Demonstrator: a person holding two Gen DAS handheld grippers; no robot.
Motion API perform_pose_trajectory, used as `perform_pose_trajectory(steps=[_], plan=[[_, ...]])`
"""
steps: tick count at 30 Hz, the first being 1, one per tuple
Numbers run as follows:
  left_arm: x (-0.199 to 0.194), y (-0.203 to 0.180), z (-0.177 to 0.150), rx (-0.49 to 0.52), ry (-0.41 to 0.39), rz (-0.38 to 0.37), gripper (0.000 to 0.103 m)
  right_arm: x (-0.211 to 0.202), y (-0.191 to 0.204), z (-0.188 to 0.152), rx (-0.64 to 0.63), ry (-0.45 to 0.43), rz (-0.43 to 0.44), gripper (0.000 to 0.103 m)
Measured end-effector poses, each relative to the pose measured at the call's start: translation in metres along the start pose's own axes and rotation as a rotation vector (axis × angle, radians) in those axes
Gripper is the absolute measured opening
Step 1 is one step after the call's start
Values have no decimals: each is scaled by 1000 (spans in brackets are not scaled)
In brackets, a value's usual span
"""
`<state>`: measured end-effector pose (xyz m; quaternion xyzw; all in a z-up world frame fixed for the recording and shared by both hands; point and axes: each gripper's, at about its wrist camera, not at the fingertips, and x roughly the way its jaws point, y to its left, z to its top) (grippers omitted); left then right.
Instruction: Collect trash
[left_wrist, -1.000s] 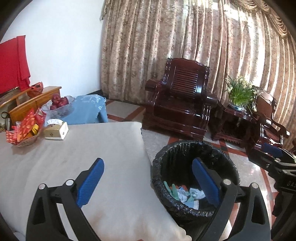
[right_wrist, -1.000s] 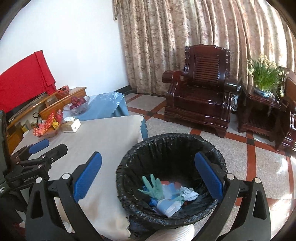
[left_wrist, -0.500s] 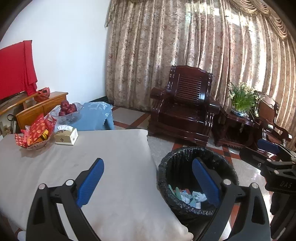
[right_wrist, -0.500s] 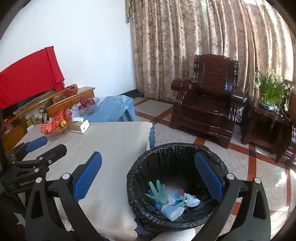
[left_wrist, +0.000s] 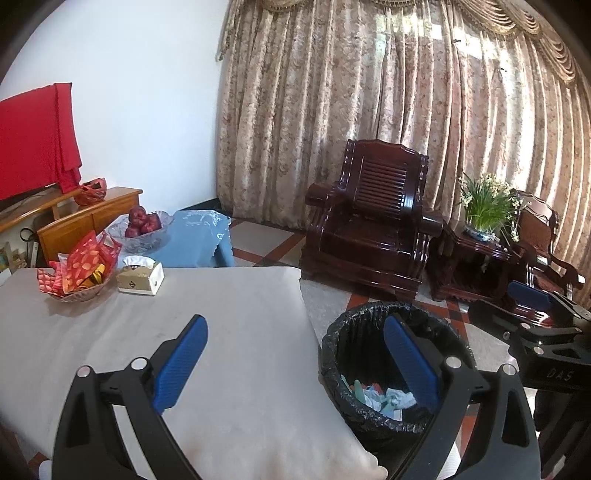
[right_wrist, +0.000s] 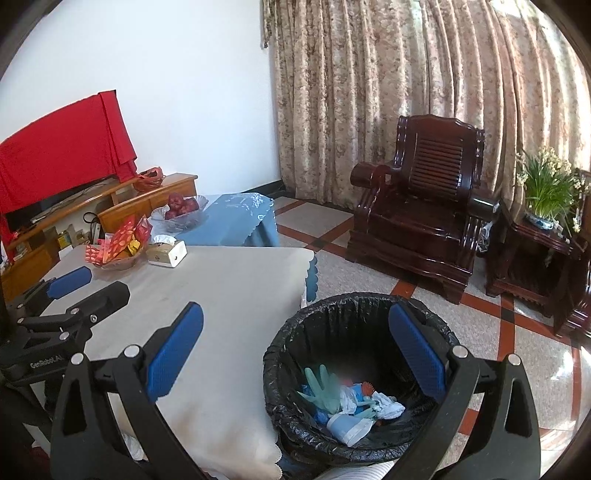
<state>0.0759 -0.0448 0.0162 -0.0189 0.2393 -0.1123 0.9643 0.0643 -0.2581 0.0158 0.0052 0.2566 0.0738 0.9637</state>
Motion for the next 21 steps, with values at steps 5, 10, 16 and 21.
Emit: perform_pose_trajectory(steps=[5,10,16,21], plan=[[-2,1,0,-1,-2,2,94,0,0,0,-2,0,-1,98],[-2,1,1,-4,-2,1,94,-1,0,0,-2,-2,1,98],[-4,5,2,-5,-3,5,94,-1,4,4,-3,-4,2,98],[-4,5,2,-5,-3,4,94,-1,4,3,-3,-4,2,98]])
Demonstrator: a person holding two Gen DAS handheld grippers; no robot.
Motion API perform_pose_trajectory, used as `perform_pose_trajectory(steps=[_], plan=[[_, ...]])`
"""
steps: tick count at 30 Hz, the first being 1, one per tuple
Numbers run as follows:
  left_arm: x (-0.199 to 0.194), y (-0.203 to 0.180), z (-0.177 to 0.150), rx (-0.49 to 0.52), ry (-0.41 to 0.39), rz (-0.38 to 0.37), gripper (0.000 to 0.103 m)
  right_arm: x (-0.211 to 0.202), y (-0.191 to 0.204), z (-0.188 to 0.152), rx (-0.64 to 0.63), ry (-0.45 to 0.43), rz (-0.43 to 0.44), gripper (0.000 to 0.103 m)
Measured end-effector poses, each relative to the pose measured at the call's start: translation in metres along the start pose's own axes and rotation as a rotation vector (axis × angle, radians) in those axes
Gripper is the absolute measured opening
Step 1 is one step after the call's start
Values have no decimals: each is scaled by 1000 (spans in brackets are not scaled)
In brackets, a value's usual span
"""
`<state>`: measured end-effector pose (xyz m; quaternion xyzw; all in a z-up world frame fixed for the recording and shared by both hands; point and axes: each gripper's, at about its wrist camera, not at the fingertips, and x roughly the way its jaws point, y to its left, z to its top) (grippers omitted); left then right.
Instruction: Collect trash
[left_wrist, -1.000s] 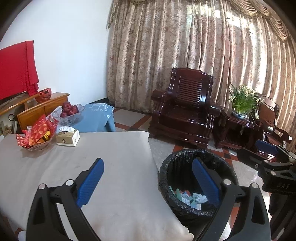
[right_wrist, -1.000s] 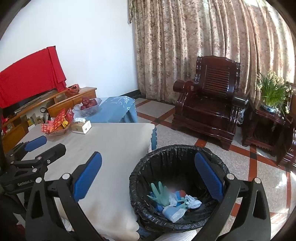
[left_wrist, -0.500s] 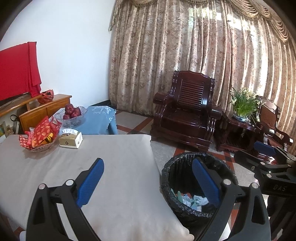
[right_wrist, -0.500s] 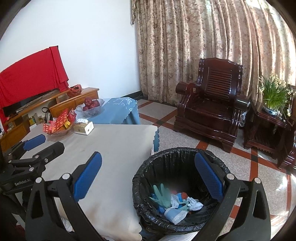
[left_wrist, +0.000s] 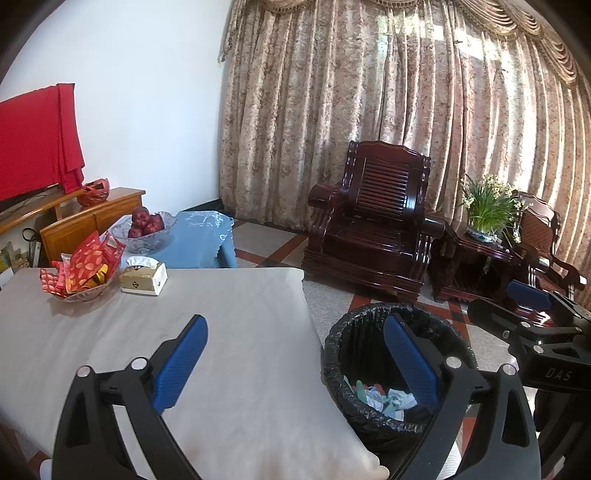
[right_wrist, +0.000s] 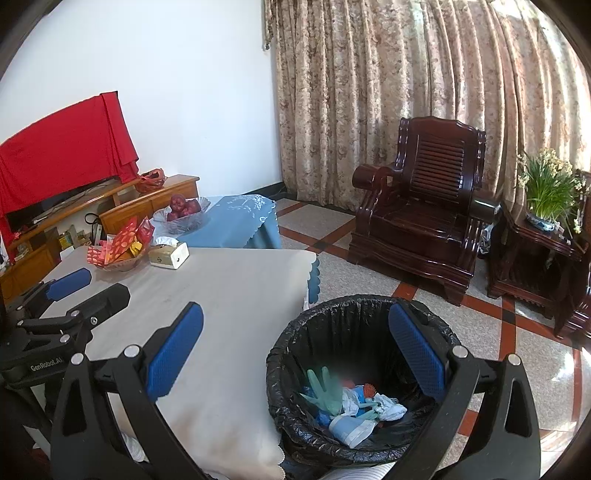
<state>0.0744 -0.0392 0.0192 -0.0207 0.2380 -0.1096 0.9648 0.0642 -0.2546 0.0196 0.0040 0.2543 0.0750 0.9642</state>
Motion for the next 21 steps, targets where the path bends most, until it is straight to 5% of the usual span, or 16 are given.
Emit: perform_pose_trajectory(steps=[21], plan=[[1,2,0,1,3,0,94,0,-1,0,1,0,1,98]])
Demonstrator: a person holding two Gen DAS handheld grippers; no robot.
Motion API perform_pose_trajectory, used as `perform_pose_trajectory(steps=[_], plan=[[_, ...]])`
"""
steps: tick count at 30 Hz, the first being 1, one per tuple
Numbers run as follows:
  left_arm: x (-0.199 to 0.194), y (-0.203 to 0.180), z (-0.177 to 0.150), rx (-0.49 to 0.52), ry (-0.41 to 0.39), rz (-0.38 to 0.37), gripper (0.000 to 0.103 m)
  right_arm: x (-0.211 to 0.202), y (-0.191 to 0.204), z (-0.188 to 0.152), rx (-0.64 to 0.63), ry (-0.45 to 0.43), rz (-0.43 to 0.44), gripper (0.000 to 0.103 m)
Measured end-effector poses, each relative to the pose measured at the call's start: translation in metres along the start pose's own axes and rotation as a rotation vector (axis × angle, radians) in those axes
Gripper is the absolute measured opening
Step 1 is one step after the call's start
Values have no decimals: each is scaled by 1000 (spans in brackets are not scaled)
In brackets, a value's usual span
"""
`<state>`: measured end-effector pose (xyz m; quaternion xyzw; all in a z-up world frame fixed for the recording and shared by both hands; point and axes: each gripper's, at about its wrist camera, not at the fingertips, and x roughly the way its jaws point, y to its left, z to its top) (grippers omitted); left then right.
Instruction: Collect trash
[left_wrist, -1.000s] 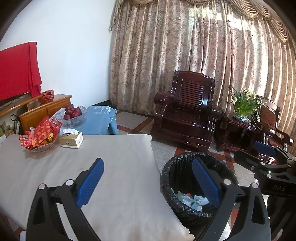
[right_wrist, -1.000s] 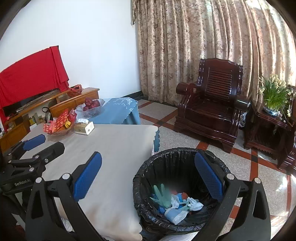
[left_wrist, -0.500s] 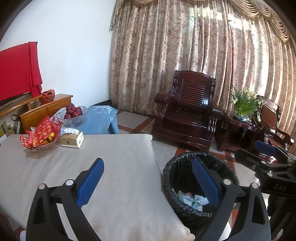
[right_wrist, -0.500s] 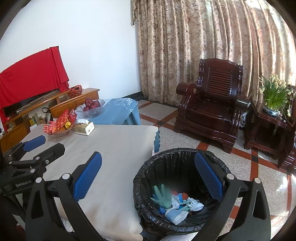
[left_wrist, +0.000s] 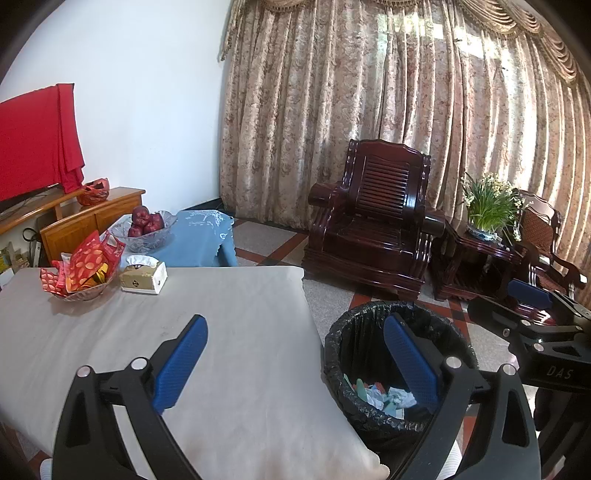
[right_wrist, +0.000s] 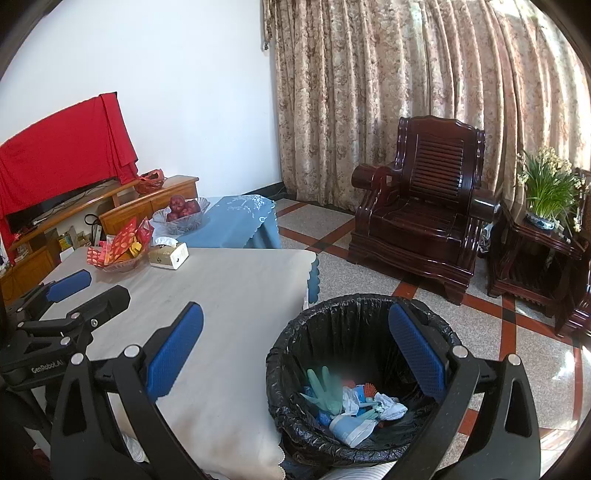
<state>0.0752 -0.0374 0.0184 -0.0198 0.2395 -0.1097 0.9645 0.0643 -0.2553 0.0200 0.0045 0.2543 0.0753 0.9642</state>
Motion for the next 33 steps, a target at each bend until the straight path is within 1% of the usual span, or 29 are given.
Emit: perform_pose_trajectory(steps=[33], plan=[[0,2,-1,2,2,1,94,-1,1,1,0,1,-1,98]])
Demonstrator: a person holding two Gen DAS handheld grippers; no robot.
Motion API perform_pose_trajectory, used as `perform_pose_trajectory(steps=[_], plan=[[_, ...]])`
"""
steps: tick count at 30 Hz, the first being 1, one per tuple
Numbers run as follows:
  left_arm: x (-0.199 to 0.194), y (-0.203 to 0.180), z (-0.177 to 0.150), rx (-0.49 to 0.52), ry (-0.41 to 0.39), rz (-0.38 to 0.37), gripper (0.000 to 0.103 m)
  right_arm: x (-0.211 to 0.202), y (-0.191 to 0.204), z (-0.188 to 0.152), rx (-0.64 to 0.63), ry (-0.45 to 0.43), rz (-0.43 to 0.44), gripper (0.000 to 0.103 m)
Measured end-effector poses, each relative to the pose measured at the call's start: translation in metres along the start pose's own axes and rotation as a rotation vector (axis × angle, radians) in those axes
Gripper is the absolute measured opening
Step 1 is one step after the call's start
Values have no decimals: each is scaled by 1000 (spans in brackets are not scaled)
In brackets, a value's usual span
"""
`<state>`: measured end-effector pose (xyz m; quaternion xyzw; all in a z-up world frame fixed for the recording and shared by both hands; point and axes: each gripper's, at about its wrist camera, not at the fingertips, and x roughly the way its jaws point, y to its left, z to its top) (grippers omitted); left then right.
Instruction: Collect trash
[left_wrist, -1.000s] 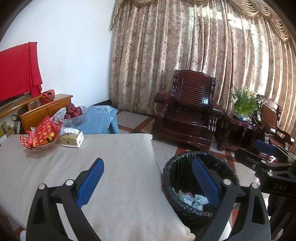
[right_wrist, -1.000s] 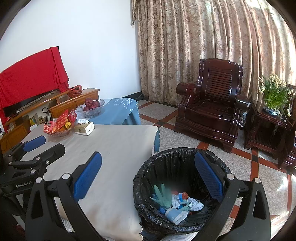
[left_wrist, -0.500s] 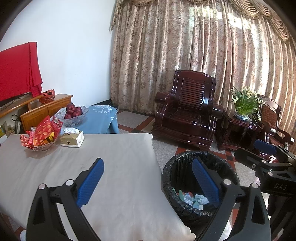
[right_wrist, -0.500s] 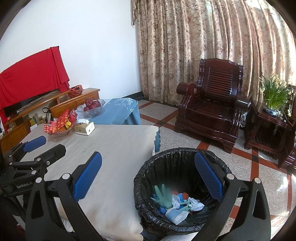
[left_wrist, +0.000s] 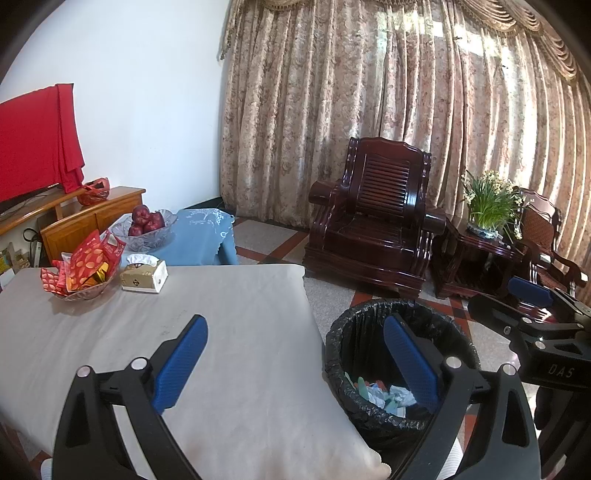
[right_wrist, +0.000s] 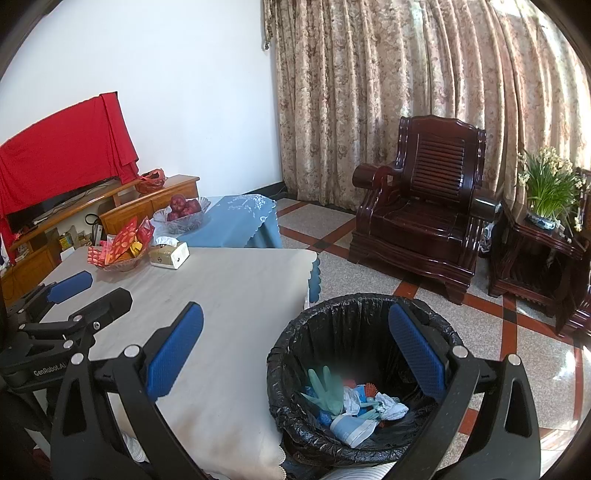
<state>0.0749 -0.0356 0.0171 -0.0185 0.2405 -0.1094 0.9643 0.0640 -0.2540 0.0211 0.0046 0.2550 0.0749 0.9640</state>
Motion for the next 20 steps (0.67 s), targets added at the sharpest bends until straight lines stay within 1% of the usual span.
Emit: perform_pose_trajectory(steps=[9,20], plan=[[0,7,-5,1,2,-6,94,-1,-1,0,0,-3,1,98],[2,7,-5,2,7,-7,94,-1,-2,0,-1,-3,2,98]])
